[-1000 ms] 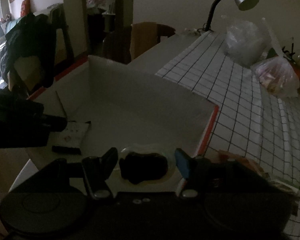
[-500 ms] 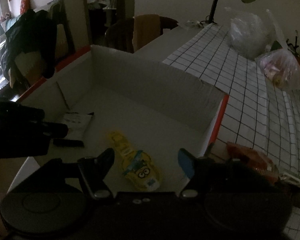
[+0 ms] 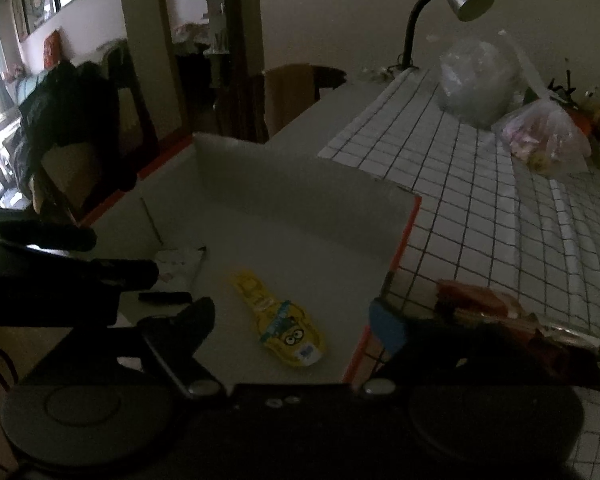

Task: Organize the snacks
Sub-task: 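Move both tools back from the box to the snack pile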

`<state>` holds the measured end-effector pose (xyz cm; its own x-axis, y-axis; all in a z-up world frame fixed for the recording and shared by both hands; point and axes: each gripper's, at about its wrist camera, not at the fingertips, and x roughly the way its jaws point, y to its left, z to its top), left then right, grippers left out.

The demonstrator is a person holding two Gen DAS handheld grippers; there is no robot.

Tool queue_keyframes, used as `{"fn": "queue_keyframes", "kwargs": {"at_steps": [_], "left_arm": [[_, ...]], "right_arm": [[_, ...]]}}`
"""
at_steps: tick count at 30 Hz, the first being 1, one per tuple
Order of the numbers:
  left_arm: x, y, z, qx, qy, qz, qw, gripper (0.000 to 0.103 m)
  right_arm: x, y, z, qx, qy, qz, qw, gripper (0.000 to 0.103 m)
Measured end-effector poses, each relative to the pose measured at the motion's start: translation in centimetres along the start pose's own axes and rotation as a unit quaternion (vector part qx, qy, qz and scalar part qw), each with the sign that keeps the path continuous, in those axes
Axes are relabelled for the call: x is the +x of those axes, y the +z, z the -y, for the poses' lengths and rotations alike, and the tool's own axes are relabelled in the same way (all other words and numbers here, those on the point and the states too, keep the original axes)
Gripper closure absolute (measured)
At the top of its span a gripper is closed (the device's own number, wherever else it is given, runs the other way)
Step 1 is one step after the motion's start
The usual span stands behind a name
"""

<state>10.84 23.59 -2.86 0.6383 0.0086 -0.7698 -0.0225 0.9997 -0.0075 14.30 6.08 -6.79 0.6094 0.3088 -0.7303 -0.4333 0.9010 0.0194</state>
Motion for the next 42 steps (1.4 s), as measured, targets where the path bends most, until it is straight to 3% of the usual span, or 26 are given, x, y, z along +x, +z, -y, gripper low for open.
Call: {"fn": "queue_keyframes", "kwargs": {"at_steps": [4, 8, 22, 42], "left_arm": [[-1.4, -0.2, 0.7, 0.003, -0.004, 0.014, 0.9999, 0.03], [-2.8, -0.3, 1.6, 0.008, -0.004, 0.028, 0.9996, 0.027], [-6.5, -1.0, 6.8, 0.024, -0.022, 0.063, 0.9974, 0.018], [-5.9, -2.6, 17.5, 0.008, -0.06, 0.04, 0.9974, 0.002]], "right_arm": [[-1.9, -0.3, 0.2, 0.009, 0.007, 0.016, 1.0, 0.015], [-3.6, -0.7, 0.8, 0.02, 0.012, 0.03, 0.999, 0.006], [-9.1, -3.0, 4.2, 0.047, 0.01, 0.068, 0.997, 0.0], [-13.2, -8.4, 14.4, 0.083, 0.007, 0.069, 0.994, 0.0]]}}
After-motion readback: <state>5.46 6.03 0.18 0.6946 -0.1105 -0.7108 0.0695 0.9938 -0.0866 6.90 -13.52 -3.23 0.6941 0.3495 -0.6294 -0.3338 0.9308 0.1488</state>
